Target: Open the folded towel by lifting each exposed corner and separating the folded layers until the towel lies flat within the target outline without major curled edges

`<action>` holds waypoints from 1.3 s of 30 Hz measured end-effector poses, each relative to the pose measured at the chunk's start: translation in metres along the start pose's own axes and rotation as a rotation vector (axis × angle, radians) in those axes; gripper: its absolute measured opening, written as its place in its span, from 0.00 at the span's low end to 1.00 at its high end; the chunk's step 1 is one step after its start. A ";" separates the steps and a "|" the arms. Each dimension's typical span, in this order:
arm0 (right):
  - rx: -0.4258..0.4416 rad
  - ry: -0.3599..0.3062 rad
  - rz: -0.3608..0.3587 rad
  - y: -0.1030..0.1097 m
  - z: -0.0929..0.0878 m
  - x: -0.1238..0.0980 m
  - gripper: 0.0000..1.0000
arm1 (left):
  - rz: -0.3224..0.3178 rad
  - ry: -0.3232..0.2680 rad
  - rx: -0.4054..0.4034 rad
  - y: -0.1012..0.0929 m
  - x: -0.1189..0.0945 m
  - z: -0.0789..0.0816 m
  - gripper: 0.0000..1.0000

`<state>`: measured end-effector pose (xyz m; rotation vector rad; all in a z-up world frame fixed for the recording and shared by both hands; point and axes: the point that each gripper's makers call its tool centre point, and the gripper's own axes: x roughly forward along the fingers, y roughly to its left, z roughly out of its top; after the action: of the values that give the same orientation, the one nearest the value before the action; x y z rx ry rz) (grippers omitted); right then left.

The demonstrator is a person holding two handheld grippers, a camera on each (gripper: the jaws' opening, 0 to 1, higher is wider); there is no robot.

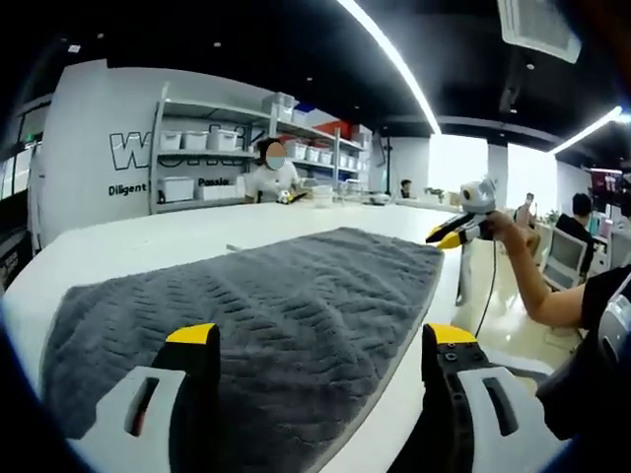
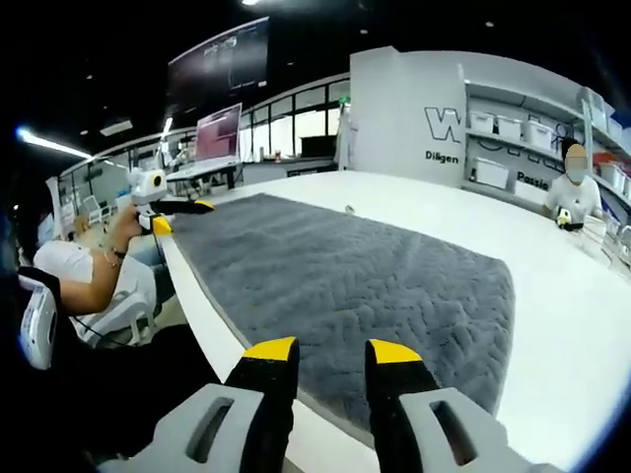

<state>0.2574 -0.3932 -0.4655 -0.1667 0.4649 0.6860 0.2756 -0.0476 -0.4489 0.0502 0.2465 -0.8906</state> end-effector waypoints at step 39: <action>0.047 0.029 0.021 -0.001 -0.021 -0.009 0.13 | 0.099 -0.050 -0.024 0.031 -0.037 0.005 0.86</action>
<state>0.2448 -0.4057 -0.4798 -0.1274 0.5110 0.6933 0.2780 -0.0004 -0.4367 0.0176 0.2065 -0.7894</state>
